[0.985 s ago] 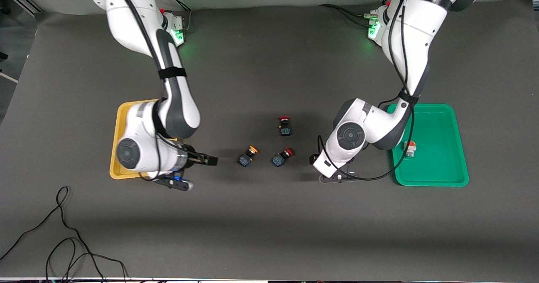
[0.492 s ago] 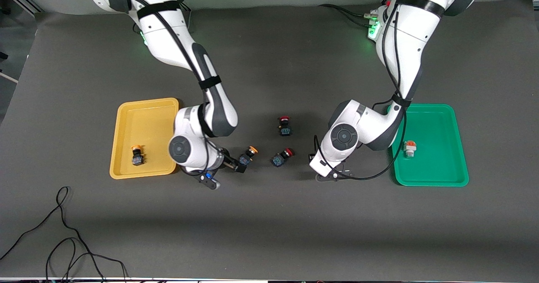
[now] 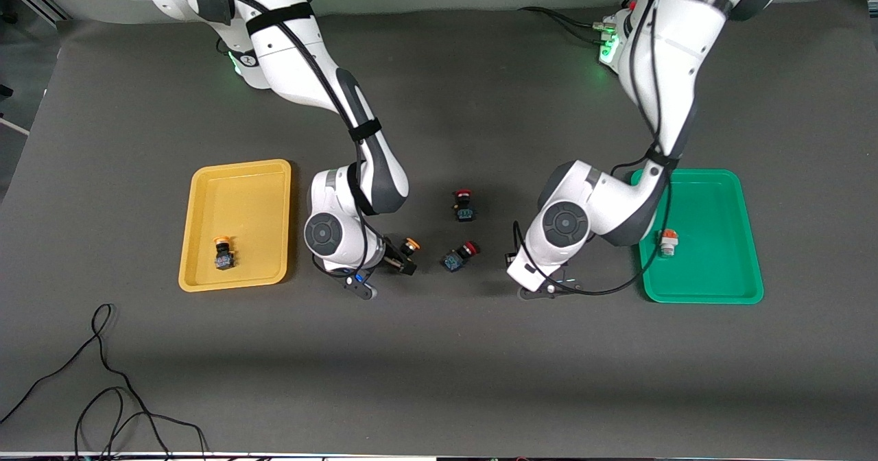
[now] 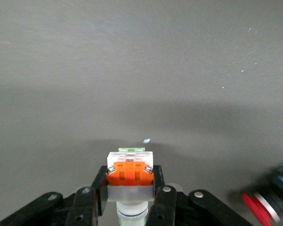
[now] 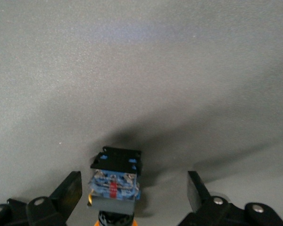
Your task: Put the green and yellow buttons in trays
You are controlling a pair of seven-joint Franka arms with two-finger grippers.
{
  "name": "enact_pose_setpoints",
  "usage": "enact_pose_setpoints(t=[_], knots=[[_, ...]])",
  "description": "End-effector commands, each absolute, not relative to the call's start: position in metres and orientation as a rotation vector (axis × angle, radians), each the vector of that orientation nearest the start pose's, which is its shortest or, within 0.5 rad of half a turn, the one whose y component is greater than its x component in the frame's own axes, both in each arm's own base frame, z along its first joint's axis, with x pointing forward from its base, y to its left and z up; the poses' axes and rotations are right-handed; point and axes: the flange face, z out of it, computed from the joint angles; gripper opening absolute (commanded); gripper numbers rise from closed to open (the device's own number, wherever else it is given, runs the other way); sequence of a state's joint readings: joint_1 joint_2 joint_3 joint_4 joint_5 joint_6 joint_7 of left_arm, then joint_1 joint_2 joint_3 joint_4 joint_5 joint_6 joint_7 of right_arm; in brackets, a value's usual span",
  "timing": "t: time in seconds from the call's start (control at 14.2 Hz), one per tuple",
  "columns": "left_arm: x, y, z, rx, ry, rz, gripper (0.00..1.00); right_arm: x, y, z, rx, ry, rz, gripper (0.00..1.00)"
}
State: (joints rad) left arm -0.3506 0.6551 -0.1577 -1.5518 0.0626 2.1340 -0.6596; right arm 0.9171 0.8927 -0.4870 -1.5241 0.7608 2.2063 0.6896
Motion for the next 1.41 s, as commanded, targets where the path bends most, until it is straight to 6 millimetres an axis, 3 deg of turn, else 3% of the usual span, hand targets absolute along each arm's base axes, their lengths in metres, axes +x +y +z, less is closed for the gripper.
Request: enact_pose_setpoints(t=[0.0, 0.07, 0.14, 0.35, 0.56, 0.7, 0.84, 0.98, 1.06, 1.2, 1.34], knots=[[0.613, -0.283, 0.363, -3.176, -0.230, 0.173, 0.20, 0.601, 0.369, 0.152, -2.831, 0.937, 0.196, 0.77], [0.615, -0.259, 0.380, -3.186, -0.215, 0.217, 0.20, 0.597, 0.373, 0.150, -2.841, 0.903, 0.198, 0.24], [0.616, -0.231, 0.397, -3.184, -0.204, 0.249, 0.20, 0.598, 0.373, 0.150, -2.839, 0.904, 0.197, 0.00], [0.610, -0.134, 0.418, -3.167, -0.132, 0.321, 0.20, 0.614, 0.353, 0.178, -2.825, 0.905, 0.201, 0.00], [0.601, -0.008, 0.411, -3.140, -0.003, 0.313, 0.20, 0.641, 0.294, 0.246, -2.889, 0.801, 0.305, 0.00], [0.598, 0.050, 0.382, -3.104, 0.046, 0.276, 0.20, 0.652, 0.246, 0.303, -2.925, 0.712, 0.371, 0.00], [0.583, 0.087, 0.332, -3.101, 0.080, 0.194, 0.20, 0.649, 0.181, 0.351, -2.945, 0.436, 0.440, 0.00], [0.568, 0.105, 0.281, -3.113, 0.117, 0.122, 0.20, 0.640, 0.105, 0.374, -2.912, 0.301, 0.467, 0.00], [0.562, 0.108, 0.257, -3.116, 0.121, 0.103, 0.21, 0.628, 0.075, 0.369, -2.890, 0.300, 0.481, 0.00], [0.549, 0.105, 0.232, -3.115, 0.141, 0.088, 0.21, 0.602, 0.032, 0.332, -2.876, 0.258, 0.483, 0.00], [0.548, 0.103, 0.217, -3.118, 0.152, 0.082, 0.24, 0.580, 0.012, 0.285, -2.897, 0.296, 0.465, 0.00]])
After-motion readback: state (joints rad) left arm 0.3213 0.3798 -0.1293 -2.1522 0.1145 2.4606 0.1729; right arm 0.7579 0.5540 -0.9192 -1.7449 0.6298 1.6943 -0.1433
